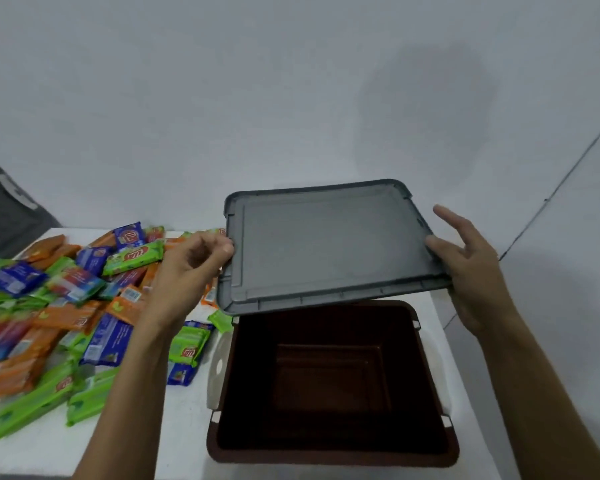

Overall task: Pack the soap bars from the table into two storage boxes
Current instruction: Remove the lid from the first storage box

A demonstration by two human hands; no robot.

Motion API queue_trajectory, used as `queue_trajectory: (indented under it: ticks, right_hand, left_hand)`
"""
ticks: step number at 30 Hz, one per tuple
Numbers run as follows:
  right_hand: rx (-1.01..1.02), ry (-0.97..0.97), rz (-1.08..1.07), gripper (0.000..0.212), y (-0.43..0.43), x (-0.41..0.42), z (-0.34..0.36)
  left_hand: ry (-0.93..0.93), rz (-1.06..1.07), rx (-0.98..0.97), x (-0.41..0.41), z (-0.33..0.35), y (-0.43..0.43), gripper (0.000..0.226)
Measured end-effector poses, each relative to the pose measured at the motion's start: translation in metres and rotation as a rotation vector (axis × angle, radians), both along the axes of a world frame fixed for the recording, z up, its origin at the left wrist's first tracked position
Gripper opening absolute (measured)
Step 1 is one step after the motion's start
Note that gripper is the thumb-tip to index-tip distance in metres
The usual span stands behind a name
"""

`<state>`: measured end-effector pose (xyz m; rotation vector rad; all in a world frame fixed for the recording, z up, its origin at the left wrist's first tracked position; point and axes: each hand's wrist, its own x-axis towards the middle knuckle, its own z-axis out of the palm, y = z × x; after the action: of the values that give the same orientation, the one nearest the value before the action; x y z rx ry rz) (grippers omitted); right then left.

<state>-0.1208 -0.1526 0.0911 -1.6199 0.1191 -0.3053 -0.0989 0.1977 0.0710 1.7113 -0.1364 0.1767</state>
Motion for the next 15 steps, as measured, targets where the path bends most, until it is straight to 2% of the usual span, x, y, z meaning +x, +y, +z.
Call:
queue_trajectory:
  ticks: [4, 8, 12, 15]
  right_hand:
    - [-0.122, 0.081, 0.06, 0.057, -0.012, 0.029, -0.008]
    - [-0.406, 0.046, 0.081, 0.067, -0.015, 0.05, -0.01]
    - [-0.754, -0.033, 0.114, 0.068, -0.024, 0.078, -0.018]
    - [-0.9, -0.04, 0.131, 0.062, -0.03, 0.105, -0.028]
  left_hand:
    - [-0.023, -0.029, 0.093, 0.028, -0.011, 0.002, 0.023]
    - [-0.047, -0.007, 0.259, 0.054, -0.017, -0.001, 0.025]
    - [-0.105, 0.073, 0.369, 0.08, -0.019, -0.015, 0.027]
    - [-0.121, 0.125, 0.426, 0.103, -0.02, -0.026, 0.027]
